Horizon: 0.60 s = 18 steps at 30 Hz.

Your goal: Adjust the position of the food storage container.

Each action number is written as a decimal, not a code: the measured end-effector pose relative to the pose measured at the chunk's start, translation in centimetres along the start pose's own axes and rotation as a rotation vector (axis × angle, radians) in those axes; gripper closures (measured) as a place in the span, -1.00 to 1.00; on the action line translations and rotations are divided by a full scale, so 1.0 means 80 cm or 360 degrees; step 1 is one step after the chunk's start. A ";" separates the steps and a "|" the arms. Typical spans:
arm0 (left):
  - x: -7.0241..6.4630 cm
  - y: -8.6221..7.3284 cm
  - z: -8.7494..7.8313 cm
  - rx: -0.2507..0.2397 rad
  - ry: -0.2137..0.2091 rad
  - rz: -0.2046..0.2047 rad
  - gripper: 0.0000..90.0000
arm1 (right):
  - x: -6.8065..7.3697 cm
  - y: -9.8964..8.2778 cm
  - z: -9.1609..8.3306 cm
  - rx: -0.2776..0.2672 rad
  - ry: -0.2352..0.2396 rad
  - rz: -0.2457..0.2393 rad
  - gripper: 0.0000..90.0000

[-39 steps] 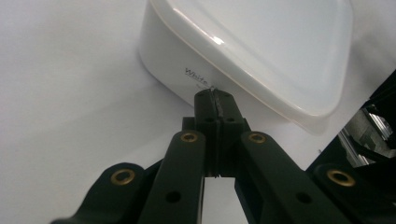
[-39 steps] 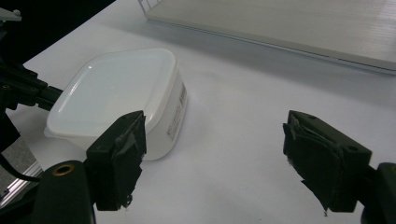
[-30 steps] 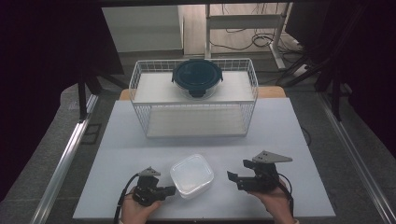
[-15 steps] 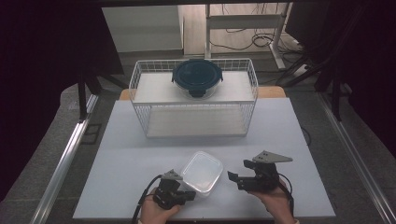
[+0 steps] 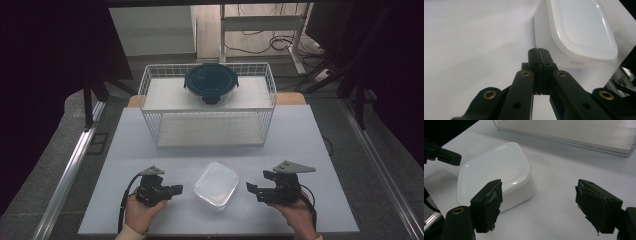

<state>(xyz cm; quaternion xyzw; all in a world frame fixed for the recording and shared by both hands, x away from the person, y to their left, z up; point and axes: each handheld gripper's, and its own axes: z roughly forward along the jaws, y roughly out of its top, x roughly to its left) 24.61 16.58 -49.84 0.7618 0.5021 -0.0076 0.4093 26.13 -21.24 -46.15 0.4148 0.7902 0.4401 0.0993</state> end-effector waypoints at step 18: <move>-0.010 0.014 0.043 0.0126 -0.0148 0.0099 0.99 | -0.026 -0.001 -0.006 -0.0003 0.0073 0.0182 -0.53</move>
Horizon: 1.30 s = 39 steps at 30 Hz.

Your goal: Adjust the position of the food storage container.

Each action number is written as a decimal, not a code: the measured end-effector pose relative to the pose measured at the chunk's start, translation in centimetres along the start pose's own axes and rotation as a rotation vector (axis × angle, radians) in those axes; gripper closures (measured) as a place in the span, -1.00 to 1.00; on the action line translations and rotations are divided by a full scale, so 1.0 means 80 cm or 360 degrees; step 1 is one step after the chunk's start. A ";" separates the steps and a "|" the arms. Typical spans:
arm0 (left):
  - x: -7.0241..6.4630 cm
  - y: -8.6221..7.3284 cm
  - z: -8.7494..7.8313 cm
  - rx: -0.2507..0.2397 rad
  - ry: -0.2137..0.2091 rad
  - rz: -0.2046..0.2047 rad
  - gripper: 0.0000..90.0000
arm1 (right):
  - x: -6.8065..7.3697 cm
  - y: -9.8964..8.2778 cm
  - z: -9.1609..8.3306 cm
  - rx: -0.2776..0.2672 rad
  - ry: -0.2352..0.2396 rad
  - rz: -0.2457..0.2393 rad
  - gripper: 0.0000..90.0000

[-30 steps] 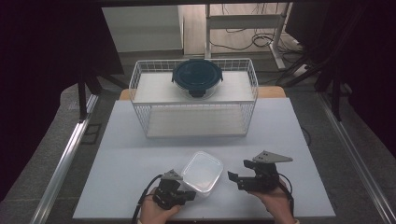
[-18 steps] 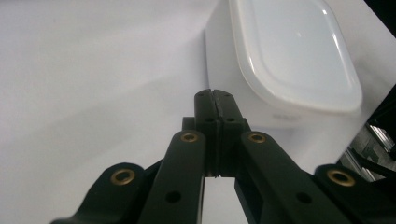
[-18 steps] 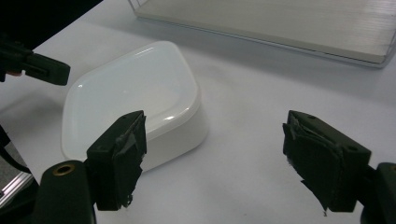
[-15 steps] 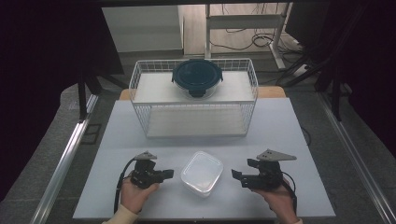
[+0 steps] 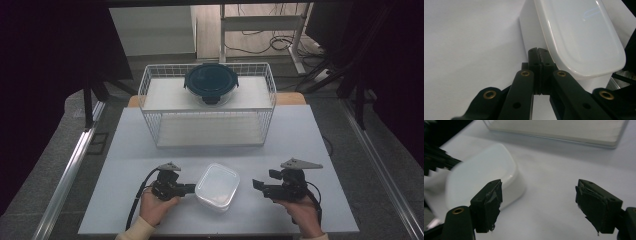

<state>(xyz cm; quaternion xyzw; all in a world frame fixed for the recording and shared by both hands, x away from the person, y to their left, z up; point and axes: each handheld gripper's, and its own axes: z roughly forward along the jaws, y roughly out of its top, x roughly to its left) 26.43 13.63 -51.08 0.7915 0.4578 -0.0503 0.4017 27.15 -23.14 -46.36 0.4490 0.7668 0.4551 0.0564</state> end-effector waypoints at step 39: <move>-0.017 -0.010 -0.061 -0.0313 0.0052 -0.0116 -0.21 | 0.010 0.002 -0.011 -0.0087 -0.0018 -0.0078 -0.59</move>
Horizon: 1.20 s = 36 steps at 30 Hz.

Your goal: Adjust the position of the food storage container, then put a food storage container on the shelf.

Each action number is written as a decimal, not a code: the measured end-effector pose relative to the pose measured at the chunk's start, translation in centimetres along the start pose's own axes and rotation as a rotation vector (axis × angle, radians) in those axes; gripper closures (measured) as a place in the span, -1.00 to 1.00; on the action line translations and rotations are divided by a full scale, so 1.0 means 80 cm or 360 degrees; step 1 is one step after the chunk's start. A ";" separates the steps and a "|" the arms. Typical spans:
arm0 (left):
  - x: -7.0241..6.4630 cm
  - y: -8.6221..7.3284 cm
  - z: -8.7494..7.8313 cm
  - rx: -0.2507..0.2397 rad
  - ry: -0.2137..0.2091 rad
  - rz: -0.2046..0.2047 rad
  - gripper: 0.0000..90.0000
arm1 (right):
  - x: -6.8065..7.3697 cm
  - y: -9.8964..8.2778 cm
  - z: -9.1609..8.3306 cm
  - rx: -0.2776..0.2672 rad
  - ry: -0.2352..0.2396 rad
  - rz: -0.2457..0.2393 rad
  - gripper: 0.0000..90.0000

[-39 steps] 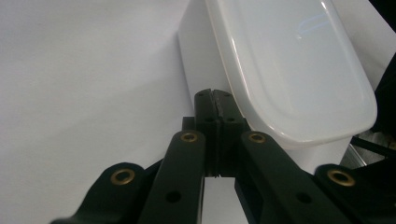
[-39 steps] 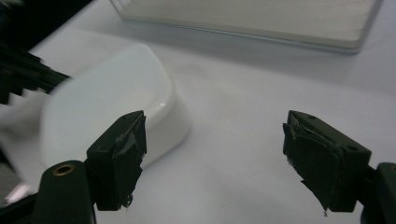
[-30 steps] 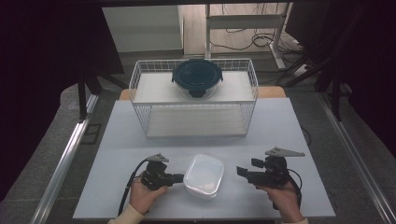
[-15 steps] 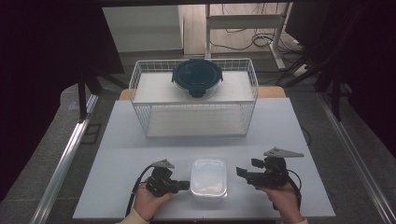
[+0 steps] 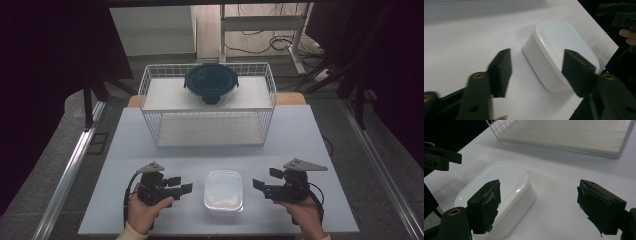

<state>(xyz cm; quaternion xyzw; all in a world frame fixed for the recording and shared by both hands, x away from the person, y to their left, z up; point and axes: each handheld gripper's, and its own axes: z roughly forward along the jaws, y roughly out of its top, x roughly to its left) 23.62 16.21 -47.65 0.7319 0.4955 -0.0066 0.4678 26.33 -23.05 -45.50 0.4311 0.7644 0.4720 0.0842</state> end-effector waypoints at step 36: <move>0.006 0.018 0.057 0.0207 -0.0299 -0.0243 -0.37 | 0.024 0.002 0.044 0.0271 0.0175 0.0226 -0.25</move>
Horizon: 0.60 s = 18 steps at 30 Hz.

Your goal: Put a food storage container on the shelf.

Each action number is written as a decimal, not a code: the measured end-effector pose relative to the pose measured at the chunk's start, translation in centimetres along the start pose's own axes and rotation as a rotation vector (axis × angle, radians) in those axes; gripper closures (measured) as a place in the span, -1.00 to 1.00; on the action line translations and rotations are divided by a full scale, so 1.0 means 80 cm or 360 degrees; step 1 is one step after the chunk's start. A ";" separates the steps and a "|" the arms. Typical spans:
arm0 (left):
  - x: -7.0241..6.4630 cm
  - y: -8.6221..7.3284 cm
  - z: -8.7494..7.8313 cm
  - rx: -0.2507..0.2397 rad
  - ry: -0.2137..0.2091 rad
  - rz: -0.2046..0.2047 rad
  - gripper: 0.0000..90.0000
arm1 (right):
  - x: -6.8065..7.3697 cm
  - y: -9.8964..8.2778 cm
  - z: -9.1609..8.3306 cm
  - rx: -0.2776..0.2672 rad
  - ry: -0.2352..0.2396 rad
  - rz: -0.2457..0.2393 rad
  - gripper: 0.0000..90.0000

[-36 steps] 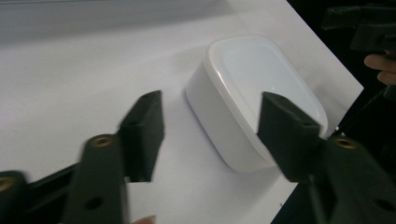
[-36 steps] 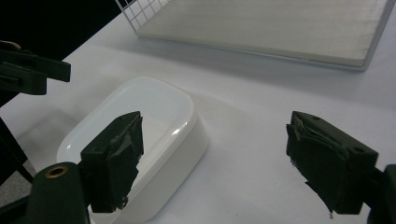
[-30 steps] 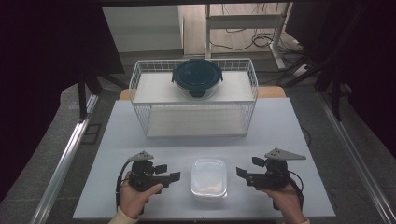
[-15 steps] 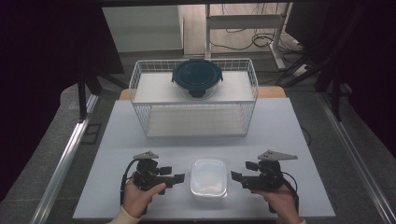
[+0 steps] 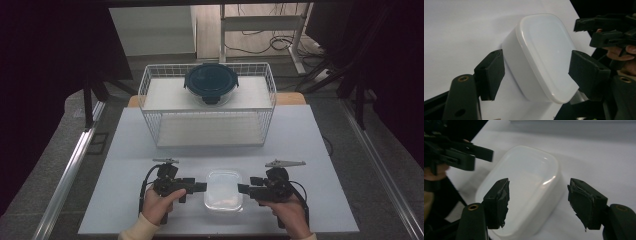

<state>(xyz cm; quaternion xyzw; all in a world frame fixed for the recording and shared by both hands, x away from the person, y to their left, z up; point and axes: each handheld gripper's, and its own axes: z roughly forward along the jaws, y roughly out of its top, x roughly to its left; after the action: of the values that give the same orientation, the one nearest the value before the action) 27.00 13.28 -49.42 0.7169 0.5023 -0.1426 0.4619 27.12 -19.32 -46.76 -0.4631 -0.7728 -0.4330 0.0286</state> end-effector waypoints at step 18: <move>0.013 -0.006 0.025 0.0030 -0.0109 -0.0047 0.09 | -0.017 -0.016 0.020 0.0064 0.0113 0.0223 0.22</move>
<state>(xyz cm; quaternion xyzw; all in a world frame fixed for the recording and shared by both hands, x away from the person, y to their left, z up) 27.57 12.30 -51.45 0.7085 0.4954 -0.1786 0.4698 27.53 -19.37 -49.18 -0.4998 -0.7456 -0.4304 0.0955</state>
